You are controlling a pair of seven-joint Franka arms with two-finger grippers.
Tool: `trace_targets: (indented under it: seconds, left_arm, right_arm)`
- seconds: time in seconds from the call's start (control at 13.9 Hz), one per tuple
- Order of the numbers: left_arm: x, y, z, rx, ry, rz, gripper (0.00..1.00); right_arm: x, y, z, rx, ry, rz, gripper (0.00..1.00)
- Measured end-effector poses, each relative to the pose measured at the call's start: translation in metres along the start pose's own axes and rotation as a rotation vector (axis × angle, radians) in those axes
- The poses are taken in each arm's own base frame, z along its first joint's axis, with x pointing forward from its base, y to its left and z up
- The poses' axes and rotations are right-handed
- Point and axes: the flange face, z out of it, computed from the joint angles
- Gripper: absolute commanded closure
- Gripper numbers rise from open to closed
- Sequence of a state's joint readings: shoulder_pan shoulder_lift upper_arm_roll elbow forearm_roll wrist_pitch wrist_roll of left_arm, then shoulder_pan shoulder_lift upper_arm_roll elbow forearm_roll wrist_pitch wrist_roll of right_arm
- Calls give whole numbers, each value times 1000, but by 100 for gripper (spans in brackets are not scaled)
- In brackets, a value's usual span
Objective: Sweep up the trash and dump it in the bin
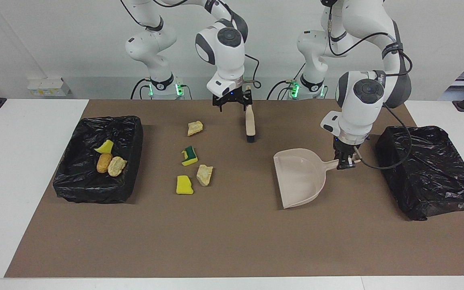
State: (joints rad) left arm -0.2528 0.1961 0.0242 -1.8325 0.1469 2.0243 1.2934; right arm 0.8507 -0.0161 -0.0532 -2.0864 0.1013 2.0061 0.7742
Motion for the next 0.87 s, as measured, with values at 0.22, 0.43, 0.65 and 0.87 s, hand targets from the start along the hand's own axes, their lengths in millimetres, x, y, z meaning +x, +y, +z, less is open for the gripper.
trace_targets:
  seconds: [0.22, 0.43, 0.65, 0.87]
  left_arm:
    - [0, 0, 0, 0, 0, 0, 100]
    - [0, 0, 0, 0, 0, 0, 100]
    - [0, 0, 0, -1, 0, 0, 100]
    - [0, 0, 1, -1, 0, 0, 100]
  right_arm:
    - [-57, -37, 23, -43, -16, 6, 0]
    - [-94, -56, 61, -52, -5, -34, 4]
    - [-107, -61, 97, -86, -14, -64, 26]
    - [-107, -62, 100, -91, -15, -72, 47]
